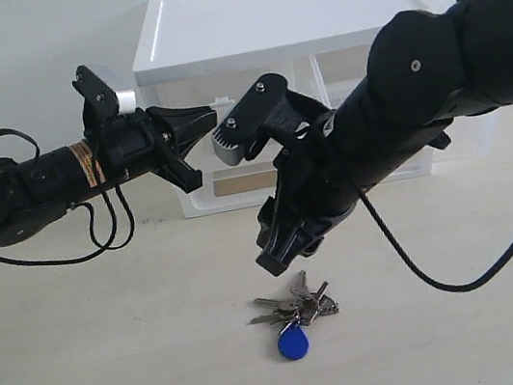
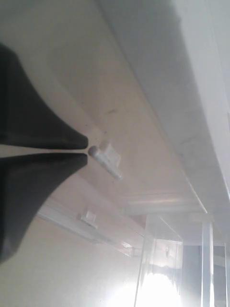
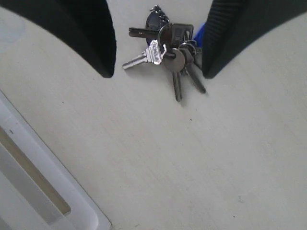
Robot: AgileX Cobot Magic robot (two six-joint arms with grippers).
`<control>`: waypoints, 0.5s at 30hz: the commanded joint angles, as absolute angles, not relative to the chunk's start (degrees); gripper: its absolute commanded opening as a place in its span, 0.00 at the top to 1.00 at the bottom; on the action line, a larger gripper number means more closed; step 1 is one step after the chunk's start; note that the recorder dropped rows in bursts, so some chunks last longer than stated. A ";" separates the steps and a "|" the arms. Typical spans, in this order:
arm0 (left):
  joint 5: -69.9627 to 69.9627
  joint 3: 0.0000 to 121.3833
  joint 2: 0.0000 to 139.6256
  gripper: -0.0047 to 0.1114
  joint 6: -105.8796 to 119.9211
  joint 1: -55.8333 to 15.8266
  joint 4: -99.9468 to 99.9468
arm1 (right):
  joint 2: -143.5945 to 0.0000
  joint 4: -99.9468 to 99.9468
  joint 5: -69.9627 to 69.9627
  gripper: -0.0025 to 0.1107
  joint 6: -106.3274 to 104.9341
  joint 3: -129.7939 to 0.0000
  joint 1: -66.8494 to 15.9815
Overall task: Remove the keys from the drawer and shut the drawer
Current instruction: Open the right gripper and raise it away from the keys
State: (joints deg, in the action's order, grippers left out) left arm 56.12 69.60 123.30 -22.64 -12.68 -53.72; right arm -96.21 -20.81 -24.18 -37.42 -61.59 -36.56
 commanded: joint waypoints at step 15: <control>51.86 71.03 123.34 0.92 -22.23 -12.04 -39.88 | -82.04 -4.45 -40.96 0.98 -21.48 -61.29 -43.90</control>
State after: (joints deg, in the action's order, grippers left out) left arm 56.12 69.60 123.30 -22.64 -12.68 -53.72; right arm -83.92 -17.30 -40.19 -35.21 -61.59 -43.98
